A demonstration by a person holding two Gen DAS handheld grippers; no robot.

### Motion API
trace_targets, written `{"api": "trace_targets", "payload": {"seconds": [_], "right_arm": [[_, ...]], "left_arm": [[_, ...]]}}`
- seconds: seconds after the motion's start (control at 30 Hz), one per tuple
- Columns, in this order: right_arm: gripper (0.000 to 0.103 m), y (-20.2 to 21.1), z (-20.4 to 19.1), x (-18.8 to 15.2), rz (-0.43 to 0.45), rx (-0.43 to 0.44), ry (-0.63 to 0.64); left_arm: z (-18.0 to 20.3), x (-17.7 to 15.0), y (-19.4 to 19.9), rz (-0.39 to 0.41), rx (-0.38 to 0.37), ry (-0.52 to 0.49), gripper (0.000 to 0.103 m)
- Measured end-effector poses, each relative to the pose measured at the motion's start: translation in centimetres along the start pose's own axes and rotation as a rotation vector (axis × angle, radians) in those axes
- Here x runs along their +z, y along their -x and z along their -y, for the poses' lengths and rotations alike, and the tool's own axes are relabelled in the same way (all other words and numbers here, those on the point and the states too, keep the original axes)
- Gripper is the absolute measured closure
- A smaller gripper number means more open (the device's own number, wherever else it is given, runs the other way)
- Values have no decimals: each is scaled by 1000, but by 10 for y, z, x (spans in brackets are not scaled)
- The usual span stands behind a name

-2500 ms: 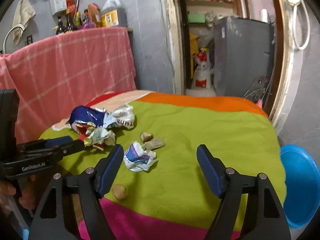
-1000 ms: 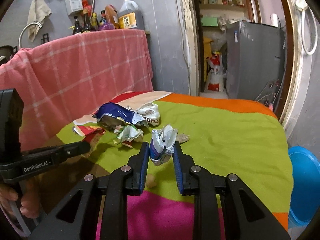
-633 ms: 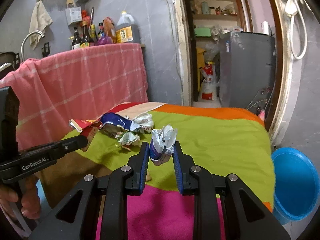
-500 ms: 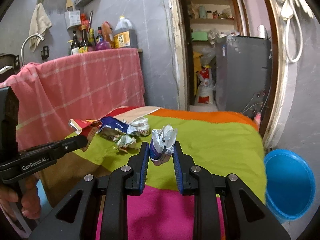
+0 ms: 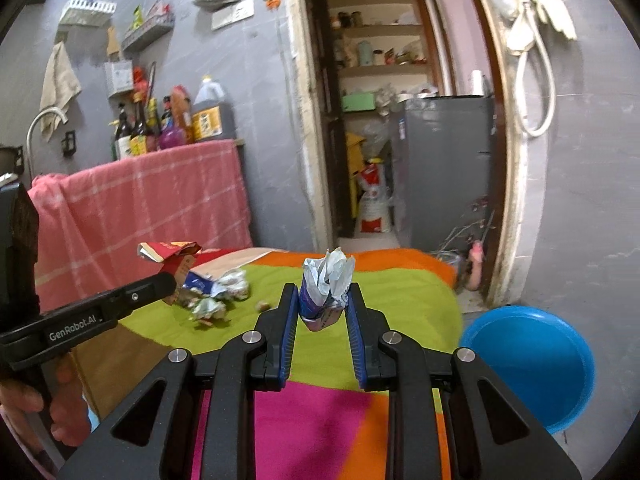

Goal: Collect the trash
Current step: 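Grasp the red wrapper with the left gripper while the right gripper grasps the crumpled white-blue paper, then carry both held wrappers over the blue bucket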

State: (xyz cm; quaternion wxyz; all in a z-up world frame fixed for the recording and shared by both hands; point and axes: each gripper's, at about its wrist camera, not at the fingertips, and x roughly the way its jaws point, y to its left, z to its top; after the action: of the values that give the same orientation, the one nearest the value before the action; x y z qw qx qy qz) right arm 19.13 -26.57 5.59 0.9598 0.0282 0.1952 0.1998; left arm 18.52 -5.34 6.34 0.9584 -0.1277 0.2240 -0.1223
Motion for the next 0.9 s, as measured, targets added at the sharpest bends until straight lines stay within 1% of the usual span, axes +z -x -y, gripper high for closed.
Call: {"api": "trace_targets", "payload": {"seconds": [0.3, 0.63, 0.9], "right_arm": [[81, 27, 50, 5, 54, -101, -20], [81, 51, 124, 5, 112, -227, -96], [81, 56, 177, -8, 120, -304, -159]], "left_arm": [[44, 2, -32, -9, -72, -35, 99], [107, 1, -83, -16, -169, -71, 99], [158, -3, -132, -69, -250, -120, 99]]}}
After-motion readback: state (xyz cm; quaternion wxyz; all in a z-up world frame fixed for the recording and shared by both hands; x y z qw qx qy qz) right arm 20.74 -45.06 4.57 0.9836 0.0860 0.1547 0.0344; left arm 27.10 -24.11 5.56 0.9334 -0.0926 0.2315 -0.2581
